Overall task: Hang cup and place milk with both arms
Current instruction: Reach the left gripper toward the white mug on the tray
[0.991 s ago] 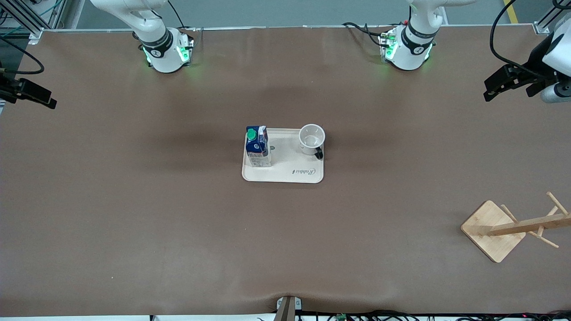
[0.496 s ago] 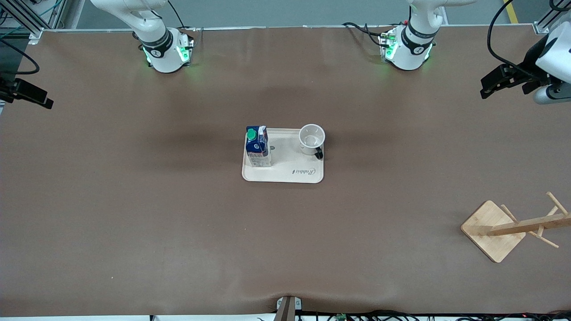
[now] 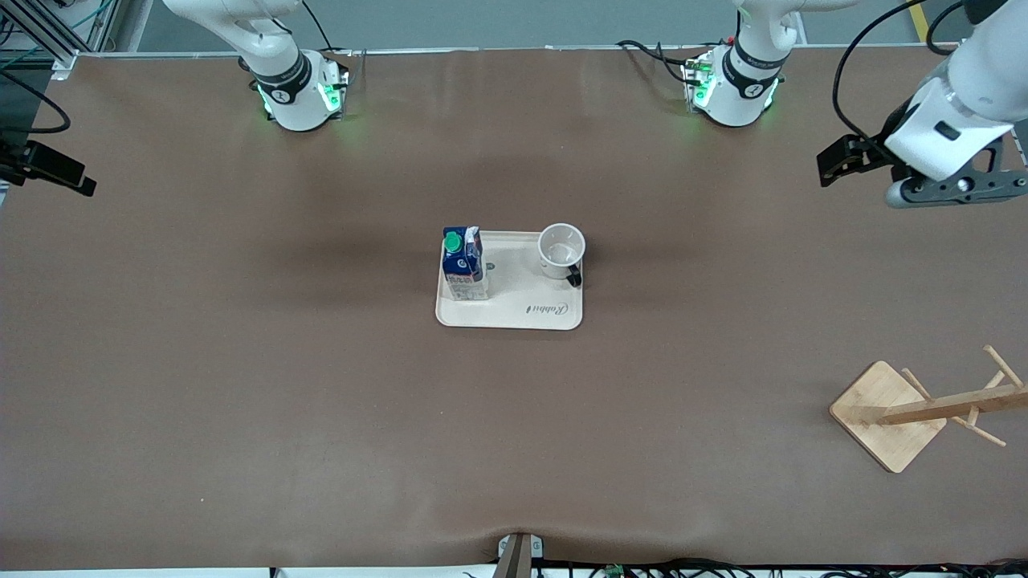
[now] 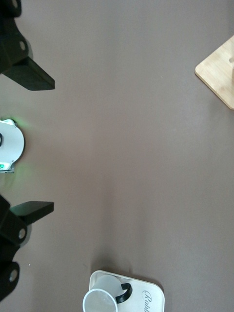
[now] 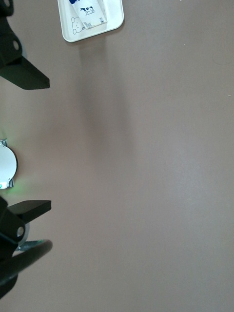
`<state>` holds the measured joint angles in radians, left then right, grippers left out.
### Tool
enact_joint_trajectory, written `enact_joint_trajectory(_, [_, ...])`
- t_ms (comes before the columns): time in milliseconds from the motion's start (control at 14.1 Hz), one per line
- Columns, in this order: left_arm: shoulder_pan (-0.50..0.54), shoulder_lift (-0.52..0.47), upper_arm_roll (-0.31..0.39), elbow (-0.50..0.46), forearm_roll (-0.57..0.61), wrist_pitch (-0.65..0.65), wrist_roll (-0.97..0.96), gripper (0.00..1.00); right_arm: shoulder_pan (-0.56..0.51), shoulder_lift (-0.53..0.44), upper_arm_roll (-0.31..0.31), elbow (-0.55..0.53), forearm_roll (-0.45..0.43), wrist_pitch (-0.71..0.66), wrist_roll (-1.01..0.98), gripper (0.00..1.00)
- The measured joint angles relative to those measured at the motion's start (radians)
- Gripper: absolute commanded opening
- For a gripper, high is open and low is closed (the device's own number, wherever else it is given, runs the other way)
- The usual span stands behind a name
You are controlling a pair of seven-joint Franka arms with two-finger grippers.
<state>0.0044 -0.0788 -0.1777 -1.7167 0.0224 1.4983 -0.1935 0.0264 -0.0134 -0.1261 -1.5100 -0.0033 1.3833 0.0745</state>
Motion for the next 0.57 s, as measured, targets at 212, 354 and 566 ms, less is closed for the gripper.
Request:
enact_joint_trajectory(212, [-0.003,0.006,-0.084,-0.066,-0.003,0.059,-0.123,1.0,0.0,0.008,0.0,0.002,0.0,0.01,0.0,1.0])
enact_joint_trajectory(354, [-0.007,0.007,-0.136,-0.111,-0.003,0.105,-0.184,1.0,-0.001,0.014,0.0,0.005,0.0,0.012,0.0,1.0])
enact_joint_trajectory(566, [-0.007,0.009,-0.182,-0.18,-0.003,0.179,-0.221,1.0,-0.001,0.026,0.0,0.007,0.0,0.013,0.0,1.0])
